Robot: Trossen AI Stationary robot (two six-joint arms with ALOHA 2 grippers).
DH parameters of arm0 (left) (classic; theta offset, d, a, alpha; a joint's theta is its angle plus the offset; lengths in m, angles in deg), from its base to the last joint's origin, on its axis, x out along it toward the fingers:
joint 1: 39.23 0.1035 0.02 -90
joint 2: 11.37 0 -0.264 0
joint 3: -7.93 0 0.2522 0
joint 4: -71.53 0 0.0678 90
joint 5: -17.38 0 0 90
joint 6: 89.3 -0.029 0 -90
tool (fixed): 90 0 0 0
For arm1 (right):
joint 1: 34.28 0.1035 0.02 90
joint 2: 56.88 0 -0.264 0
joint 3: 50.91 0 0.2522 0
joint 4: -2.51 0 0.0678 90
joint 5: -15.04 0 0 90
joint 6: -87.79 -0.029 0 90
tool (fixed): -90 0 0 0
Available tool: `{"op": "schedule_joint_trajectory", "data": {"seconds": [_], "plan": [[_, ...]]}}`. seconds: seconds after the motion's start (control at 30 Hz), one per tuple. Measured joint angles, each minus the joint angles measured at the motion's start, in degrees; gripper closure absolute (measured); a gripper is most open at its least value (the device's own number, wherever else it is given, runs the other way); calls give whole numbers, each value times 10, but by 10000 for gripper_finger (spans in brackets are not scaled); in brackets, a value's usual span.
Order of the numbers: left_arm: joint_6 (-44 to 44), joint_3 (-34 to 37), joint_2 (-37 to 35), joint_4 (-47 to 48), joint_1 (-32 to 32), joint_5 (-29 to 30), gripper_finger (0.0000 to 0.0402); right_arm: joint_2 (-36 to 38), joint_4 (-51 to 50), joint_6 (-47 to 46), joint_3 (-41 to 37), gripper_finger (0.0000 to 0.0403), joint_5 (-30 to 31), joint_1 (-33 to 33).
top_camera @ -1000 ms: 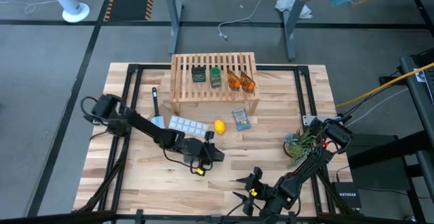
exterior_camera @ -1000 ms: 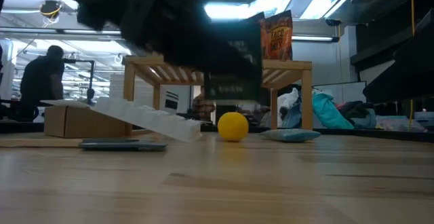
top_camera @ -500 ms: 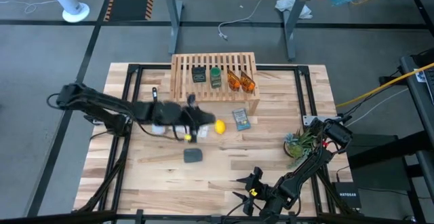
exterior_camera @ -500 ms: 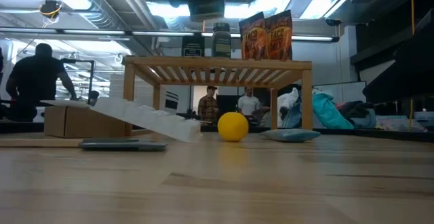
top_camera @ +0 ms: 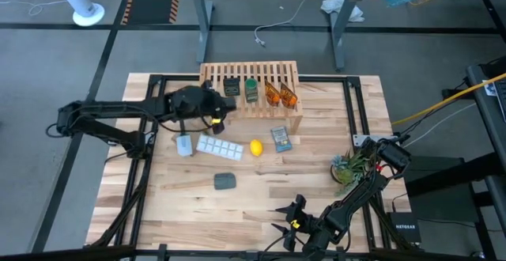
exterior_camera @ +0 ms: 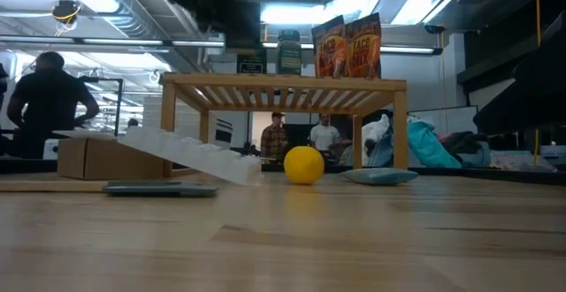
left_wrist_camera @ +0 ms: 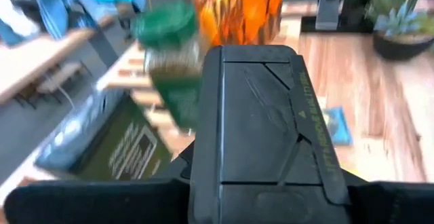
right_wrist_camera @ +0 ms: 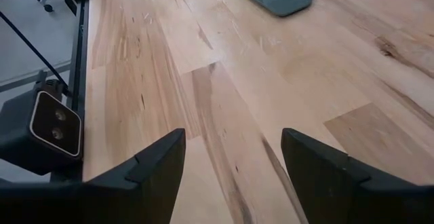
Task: Shelf spices
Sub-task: Put the green seasoning container on the shelf
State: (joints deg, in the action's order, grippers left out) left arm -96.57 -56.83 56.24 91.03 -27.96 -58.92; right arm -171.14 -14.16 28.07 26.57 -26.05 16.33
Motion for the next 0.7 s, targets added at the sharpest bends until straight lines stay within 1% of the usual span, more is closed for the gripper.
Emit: {"op": "schedule_joint_trajectory", "data": {"seconds": [0.17,0.27,0.37,0.5,0.7], "plan": [[12,0,4,41,34,-11,306,0,-1,0,0,152,0,0],[14,0,4,48,47,-11,306,0,-1,0,0,152,0,0],[15,0,5,49,51,-14,306,0,-1,0,0,152,0,0],[14,0,11,43,54,-45,306,0,-1,0,0,152,0,0],[9,-1,48,27,54,-46,306,0,-1,0,0,152,0,0]]}}
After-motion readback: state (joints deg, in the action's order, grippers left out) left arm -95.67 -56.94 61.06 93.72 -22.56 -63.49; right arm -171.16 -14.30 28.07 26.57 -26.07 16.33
